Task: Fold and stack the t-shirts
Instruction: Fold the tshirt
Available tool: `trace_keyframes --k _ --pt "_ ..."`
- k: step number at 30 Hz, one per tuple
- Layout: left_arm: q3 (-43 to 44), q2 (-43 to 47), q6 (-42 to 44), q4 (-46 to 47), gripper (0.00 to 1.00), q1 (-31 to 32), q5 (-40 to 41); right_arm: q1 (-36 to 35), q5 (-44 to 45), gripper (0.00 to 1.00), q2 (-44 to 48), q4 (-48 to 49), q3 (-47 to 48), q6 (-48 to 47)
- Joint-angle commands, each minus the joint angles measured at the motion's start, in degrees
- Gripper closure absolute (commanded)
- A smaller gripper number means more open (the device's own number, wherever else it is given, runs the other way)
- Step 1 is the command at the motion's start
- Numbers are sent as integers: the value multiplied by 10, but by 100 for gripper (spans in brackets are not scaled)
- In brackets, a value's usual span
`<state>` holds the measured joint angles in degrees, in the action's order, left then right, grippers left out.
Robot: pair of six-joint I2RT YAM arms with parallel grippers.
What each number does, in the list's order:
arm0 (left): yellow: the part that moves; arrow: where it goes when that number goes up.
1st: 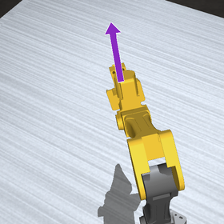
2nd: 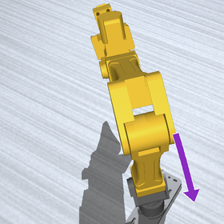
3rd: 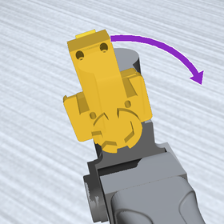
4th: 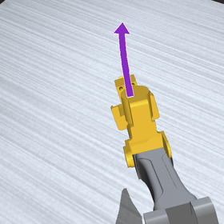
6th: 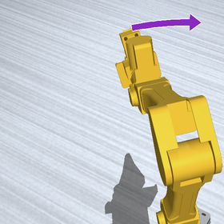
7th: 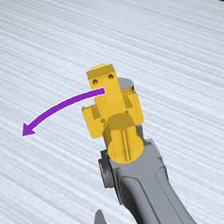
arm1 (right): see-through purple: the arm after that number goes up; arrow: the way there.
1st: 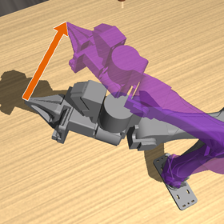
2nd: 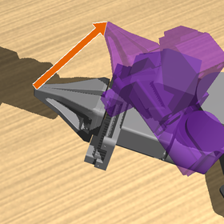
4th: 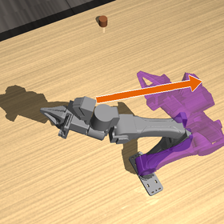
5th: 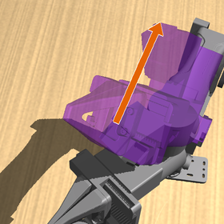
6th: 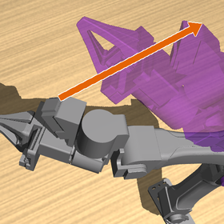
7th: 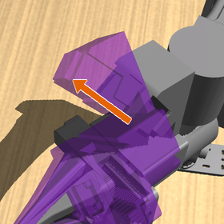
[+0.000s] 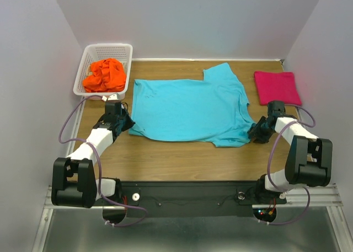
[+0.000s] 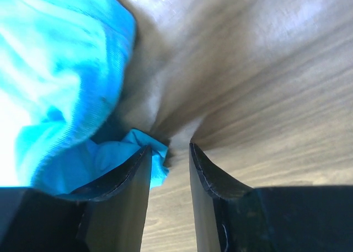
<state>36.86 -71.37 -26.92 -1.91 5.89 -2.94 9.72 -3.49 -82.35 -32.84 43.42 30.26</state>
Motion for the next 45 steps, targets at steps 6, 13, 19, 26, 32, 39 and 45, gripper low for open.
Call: trace_keyframes --k 6,13,19,26,32,39,45 --pt "-4 16 8 31 100 -2 -10 1 -72 61 42 38 32 16" --pt "-6 17 8 31 100 -2 -13 -2 -105 61 35 38 45 23" --pt "-6 16 8 32 100 -3 -15 -35 -130 61 0 54 68 30" --pt "-6 19 8 32 100 -3 -17 -79 -145 56 -25 70 141 58" --pt "-6 19 8 32 100 -3 -19 -79 -20 54 -25 22 156 10" --pt "-7 24 8 32 100 -3 -19 -66 140 61 56 -28 106 1" --pt "-6 22 8 32 100 -3 -21 -56 138 62 46 -59 69 12"
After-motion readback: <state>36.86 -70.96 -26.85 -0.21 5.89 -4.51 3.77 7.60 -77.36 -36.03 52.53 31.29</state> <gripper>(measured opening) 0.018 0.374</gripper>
